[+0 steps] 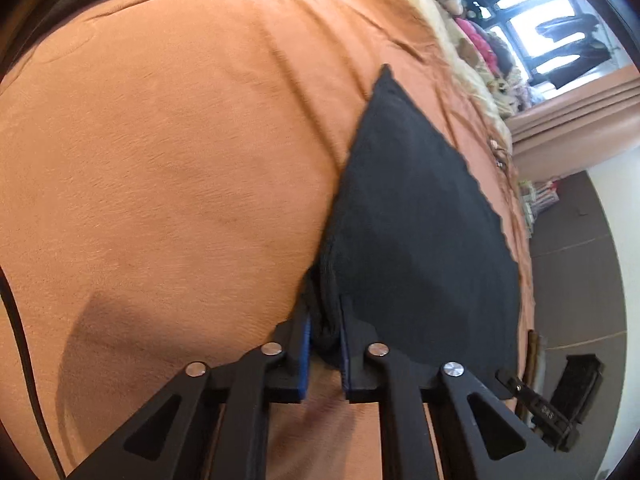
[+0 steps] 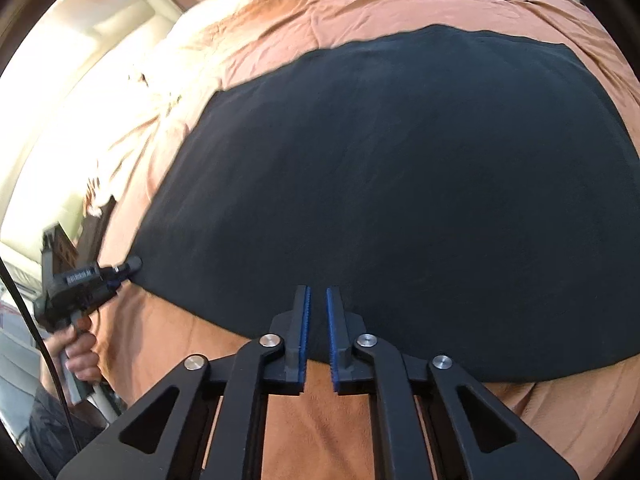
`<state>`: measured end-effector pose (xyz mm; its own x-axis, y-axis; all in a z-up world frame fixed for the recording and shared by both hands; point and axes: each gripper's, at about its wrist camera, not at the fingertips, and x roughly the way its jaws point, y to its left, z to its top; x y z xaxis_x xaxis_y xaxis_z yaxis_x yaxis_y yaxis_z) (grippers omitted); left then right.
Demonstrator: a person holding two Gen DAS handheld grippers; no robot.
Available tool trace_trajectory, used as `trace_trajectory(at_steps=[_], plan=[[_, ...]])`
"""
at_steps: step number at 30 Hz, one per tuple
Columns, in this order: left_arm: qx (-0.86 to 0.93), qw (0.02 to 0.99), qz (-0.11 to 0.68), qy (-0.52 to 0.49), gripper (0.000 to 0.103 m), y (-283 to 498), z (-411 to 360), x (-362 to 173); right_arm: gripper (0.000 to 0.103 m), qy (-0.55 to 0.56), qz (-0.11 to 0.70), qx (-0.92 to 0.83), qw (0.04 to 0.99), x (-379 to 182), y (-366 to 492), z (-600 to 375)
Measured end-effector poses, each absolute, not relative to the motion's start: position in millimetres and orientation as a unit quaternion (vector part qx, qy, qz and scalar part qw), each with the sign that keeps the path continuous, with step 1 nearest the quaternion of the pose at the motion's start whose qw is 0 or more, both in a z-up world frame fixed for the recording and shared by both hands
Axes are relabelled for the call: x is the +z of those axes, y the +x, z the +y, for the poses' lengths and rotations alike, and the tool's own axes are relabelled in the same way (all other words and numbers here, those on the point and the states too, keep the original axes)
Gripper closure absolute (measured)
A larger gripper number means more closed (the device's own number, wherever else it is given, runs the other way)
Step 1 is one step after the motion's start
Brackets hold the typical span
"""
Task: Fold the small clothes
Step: 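Move both tools to the shirt's edge and close them on it, then lift the shirt edge with both tools and fold it over lengthwise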
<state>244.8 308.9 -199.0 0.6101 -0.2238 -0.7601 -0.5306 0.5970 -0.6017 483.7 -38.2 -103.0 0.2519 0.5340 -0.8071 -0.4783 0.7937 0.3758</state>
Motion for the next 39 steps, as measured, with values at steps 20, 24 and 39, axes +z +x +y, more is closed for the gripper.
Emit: trace_trajectory(at_steps=[20, 24, 39], plan=[[0.146, 0.796, 0.415, -0.416, 0.095, 239, 301, -184, 0.103, -0.029, 0.529, 0.308, 0.790, -110, 525, 12], [0.150, 0.788, 0.413, -0.431, 0.095, 237, 302, -186, 0.103, -0.043, 0.524, 0.294, 0.798, -108, 549, 29], [0.183, 0.768, 0.410, -0.457, 0.095, 237, 299, -189, 0.103, -0.036, 0.525, 0.257, 0.811, -113, 651, 76]])
